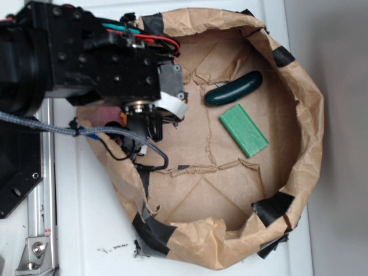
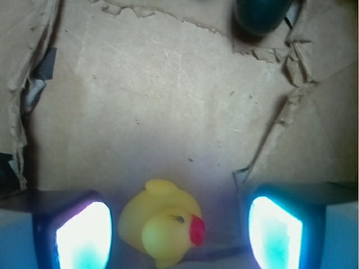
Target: Grab the yellow duck.
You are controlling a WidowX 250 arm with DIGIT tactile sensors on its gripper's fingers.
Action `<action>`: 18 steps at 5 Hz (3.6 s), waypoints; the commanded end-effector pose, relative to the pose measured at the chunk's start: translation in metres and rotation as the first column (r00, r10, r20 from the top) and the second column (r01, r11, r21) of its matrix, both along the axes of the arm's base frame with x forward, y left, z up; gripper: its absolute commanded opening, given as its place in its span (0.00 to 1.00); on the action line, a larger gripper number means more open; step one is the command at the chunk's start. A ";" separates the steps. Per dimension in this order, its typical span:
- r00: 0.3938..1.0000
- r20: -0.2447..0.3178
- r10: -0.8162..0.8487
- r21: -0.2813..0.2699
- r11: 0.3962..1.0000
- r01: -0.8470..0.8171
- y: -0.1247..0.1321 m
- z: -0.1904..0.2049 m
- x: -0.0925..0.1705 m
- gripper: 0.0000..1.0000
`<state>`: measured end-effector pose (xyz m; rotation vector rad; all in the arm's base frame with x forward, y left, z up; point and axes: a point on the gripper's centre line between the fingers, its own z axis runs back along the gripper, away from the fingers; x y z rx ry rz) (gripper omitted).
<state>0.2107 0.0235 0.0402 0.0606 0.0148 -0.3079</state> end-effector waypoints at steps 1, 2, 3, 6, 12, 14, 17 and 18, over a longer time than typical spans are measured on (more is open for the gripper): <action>0.998 0.038 0.059 0.041 0.997 -0.060 0.026 0.008 -0.010 1.00; 0.997 0.013 0.078 0.045 0.996 -0.078 0.041 0.001 -0.018 1.00; 0.997 0.014 0.079 0.048 0.996 -0.079 0.042 0.001 -0.023 1.00; 0.998 -0.015 0.055 0.078 0.996 -0.053 0.035 -0.021 -0.007 1.00; 0.991 0.085 0.098 0.026 0.995 -0.101 0.042 0.017 0.004 1.00; 0.992 0.090 0.085 0.043 0.995 -0.089 0.035 0.006 0.017 1.00; 0.993 0.085 0.080 0.053 0.995 -0.084 0.032 0.001 0.017 1.00; 0.992 0.088 0.088 0.046 0.995 -0.092 0.031 0.002 0.019 1.00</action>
